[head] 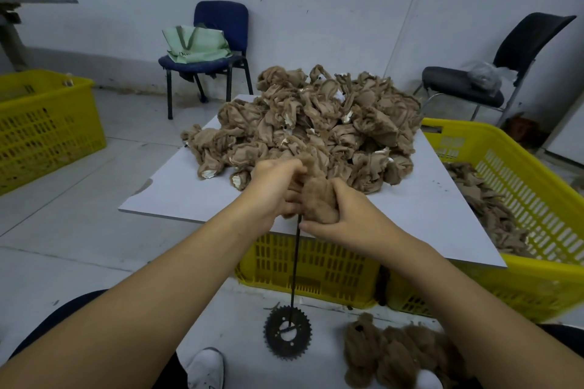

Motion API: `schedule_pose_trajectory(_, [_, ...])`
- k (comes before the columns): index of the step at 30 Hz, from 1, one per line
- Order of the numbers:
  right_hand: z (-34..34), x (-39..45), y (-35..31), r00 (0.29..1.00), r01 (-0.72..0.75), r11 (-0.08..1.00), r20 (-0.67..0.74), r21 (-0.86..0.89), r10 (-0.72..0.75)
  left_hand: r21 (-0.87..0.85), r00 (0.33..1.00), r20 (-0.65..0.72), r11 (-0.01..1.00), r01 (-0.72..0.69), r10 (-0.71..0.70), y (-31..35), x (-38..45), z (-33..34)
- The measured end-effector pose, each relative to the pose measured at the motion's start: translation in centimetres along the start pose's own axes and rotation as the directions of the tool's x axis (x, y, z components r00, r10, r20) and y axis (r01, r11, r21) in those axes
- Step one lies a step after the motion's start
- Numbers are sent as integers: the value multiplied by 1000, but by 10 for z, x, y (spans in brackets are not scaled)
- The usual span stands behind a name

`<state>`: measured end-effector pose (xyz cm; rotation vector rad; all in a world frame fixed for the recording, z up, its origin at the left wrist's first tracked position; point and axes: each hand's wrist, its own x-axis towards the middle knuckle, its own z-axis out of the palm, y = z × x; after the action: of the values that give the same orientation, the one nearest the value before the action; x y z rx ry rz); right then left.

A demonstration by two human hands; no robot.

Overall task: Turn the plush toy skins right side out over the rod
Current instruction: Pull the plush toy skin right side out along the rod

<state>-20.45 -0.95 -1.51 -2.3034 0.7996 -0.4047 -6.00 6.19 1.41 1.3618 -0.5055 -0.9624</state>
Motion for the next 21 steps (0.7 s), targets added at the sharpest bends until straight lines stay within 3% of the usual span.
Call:
schedule_pose_trajectory(2, [-1,1,1,999,15,999,-50,39,-13,56,1000,28,998,8,-10,2,1,-4])
schedule_pose_trajectory(5, [-4,3,-4,993,11,933,-113,359,31,269,996,73,961,-73,55,3,4,-13])
schedule_pose_trajectory(10, [-14,7,-1,976,-74,783,-118,618,185,643,928,255,668,-373,273,1,7,-28])
schedule_pose_trajectory(15, [-12,9,2,956,-140,617,-56,775,288,717,897,216,561,-414,386,-9,13,-23])
schedule_pose_trajectory(21, [-11,11,3,961,-44,531,-109,846,253,795,844,170,435,-422,508,-13,12,-18])
